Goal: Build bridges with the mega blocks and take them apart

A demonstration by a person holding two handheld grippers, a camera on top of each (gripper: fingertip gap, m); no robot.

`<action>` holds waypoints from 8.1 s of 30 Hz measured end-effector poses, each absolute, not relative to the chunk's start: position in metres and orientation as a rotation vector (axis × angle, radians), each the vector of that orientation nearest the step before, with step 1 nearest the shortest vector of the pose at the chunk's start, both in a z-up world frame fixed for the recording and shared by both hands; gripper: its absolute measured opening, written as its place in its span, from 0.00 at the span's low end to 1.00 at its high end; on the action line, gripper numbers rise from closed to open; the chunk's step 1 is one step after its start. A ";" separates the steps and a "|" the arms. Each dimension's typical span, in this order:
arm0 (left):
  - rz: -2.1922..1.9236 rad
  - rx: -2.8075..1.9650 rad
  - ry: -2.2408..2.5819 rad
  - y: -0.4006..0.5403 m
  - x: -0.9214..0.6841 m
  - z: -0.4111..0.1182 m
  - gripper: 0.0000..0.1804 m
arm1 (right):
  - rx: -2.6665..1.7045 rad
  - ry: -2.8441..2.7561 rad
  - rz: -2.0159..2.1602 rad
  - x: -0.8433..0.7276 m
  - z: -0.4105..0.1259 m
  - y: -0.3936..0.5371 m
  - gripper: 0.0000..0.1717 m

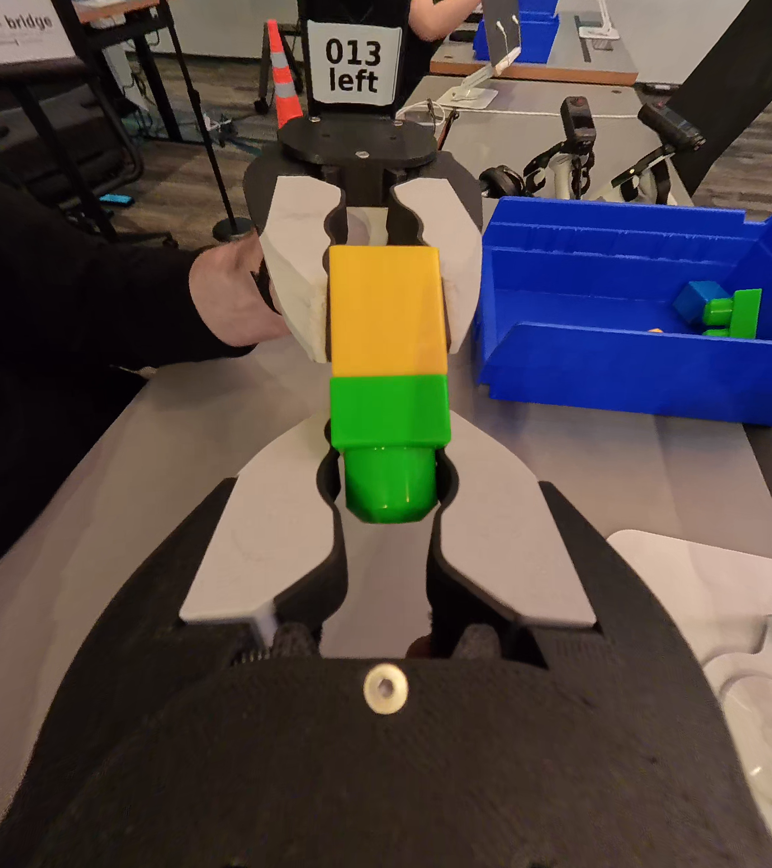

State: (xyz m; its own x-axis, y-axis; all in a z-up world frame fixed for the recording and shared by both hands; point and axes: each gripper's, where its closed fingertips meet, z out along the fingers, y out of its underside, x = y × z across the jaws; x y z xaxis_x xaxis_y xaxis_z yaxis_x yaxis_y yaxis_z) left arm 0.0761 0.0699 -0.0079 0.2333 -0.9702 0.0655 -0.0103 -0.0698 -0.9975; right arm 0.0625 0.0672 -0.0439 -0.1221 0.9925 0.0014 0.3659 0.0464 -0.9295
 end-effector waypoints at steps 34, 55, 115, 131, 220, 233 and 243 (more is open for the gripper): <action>-1.358 -1.289 0.704 0.081 0.081 -0.002 0.19 | -1.397 -1.361 1.353 0.074 -0.010 0.078 0.22; -1.442 -1.089 0.530 0.080 0.066 0.018 0.23 | -1.305 -1.213 1.339 0.078 0.016 0.081 0.21; -0.135 -1.772 0.877 0.175 -0.100 -0.018 0.15 | -1.814 -1.771 -0.058 0.351 -0.047 0.085 0.28; 0.731 -1.891 1.903 0.359 -0.177 -0.144 0.24 | -1.589 -1.924 0.607 0.177 -0.144 0.014 0.21; 0.511 -2.515 1.675 0.274 -0.207 -0.141 0.36 | -1.527 -1.773 0.595 0.173 -0.192 0.045 0.10; -0.191 -2.242 2.141 0.032 -0.025 -0.159 0.36 | -1.523 -1.773 0.592 0.173 -0.192 0.045 0.10; 0.002 -2.165 2.117 0.039 -0.001 -0.188 0.37 | -1.518 -1.778 0.594 0.173 -0.192 0.044 0.09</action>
